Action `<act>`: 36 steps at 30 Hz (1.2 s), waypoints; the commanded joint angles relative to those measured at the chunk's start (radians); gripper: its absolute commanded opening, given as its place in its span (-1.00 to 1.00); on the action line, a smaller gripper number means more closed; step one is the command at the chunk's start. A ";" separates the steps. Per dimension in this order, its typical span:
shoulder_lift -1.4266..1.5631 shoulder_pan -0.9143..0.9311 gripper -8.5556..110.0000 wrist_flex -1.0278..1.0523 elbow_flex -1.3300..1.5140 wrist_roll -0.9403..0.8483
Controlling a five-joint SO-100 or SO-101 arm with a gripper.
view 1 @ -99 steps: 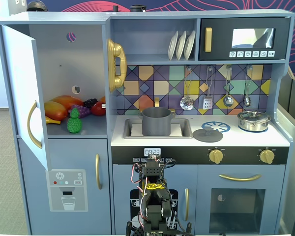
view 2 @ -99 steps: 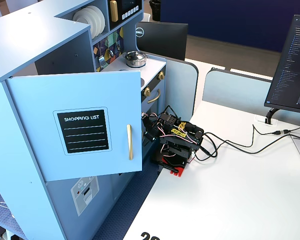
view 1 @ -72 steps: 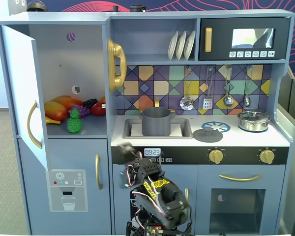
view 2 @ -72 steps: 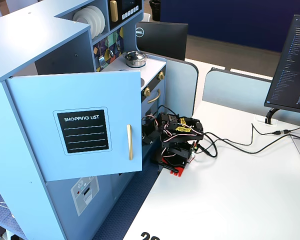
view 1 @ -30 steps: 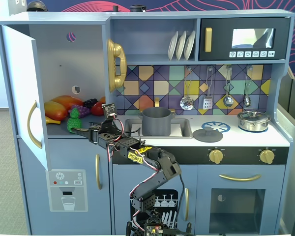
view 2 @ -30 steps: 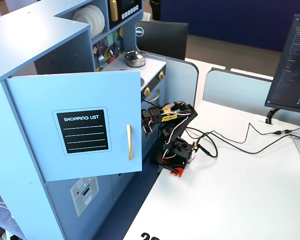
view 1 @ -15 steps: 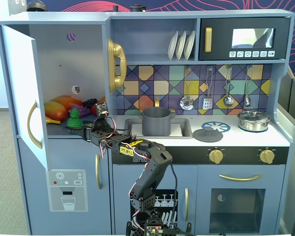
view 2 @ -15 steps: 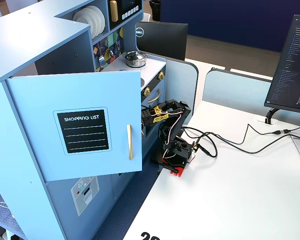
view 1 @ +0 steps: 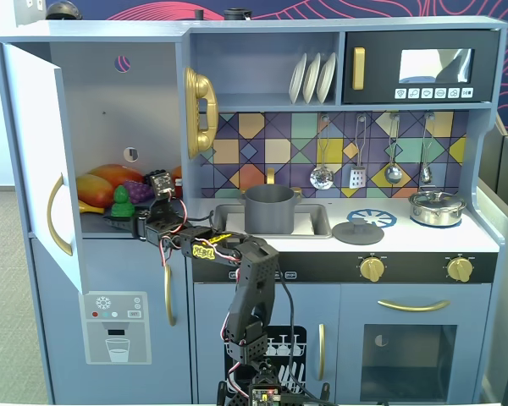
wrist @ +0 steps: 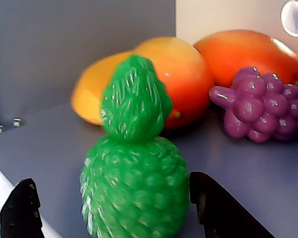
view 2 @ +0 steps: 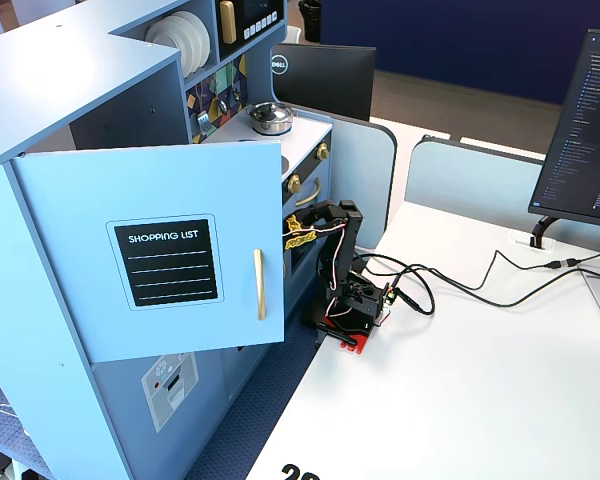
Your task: Pick up the green pineapple from the left cabinet and place it in the gray recipient
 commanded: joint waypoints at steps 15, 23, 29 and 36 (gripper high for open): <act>0.086 -0.083 -0.86 0.005 -0.117 -0.037; 0.673 -0.327 -0.86 0.367 0.160 -0.158; 0.945 -0.387 -0.86 0.365 0.276 -0.282; 1.131 -0.035 -0.86 0.394 0.279 -0.219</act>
